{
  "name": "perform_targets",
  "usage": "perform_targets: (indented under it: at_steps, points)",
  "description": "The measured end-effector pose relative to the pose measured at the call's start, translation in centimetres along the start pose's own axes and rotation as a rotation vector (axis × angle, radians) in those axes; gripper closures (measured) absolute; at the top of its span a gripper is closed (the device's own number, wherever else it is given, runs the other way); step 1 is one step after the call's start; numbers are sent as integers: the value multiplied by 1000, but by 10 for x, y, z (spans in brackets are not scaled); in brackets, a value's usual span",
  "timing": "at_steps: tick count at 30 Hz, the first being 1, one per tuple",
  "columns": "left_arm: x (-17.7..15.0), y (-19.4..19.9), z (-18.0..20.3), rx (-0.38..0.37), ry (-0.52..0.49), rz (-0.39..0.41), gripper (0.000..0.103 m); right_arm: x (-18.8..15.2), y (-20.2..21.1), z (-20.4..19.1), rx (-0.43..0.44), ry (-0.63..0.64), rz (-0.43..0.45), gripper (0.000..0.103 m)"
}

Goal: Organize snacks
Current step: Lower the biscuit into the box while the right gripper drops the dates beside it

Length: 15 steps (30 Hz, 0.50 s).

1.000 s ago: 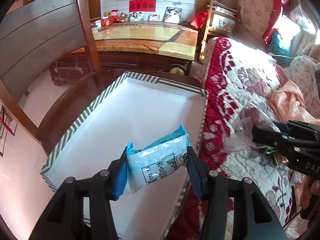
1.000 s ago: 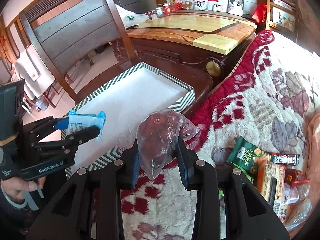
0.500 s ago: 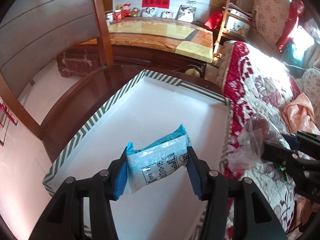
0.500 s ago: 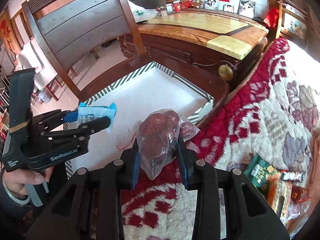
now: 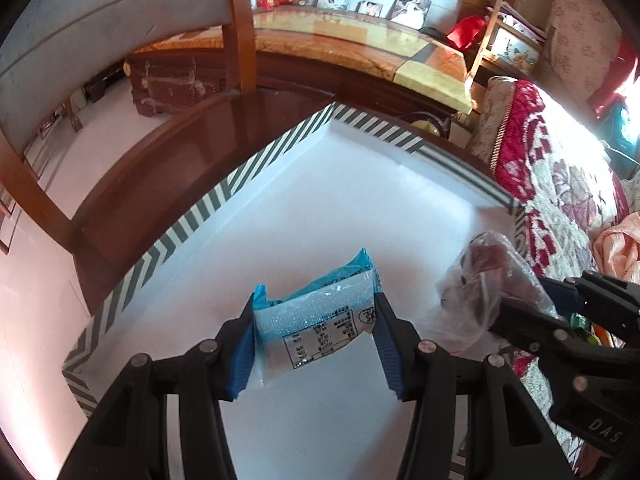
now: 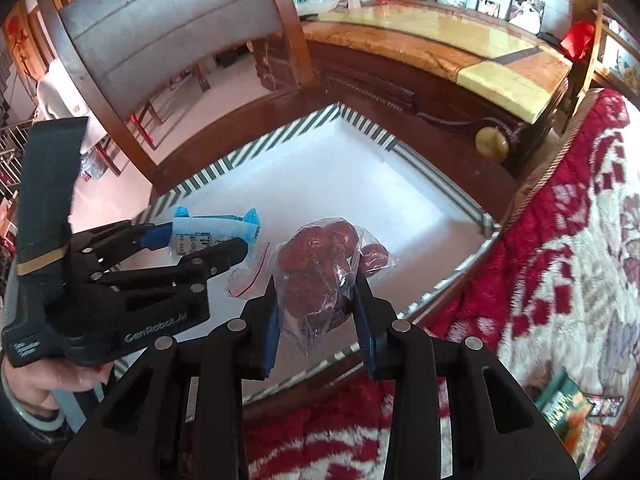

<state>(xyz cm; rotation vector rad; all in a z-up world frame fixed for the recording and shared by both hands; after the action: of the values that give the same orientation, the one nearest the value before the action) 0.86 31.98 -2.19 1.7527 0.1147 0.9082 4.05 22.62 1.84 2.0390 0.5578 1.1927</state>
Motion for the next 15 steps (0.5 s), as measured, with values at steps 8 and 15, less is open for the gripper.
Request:
perform_targets:
  at_steps: [8,15]
  points:
    - [-3,-7,-5,31,17,-19,40,-8,-27,5,4,-18,-48,71]
    - [-2,-6,-8,44,34,-22,19,-10,-18,3,-15,-26,-33,51]
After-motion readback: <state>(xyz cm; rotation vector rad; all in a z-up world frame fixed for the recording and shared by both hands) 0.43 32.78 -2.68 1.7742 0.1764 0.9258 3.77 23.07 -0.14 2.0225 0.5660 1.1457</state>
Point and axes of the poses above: each gripper's, at about its wrist camera, not at the fingertips, and y roughly against the way its jaws point, z to its right, x to its top, the point moved 8 cm from there along -y, roughly the way its jaws point, and after that the axes turned 13 degrees about x, right-handed, at the moved point
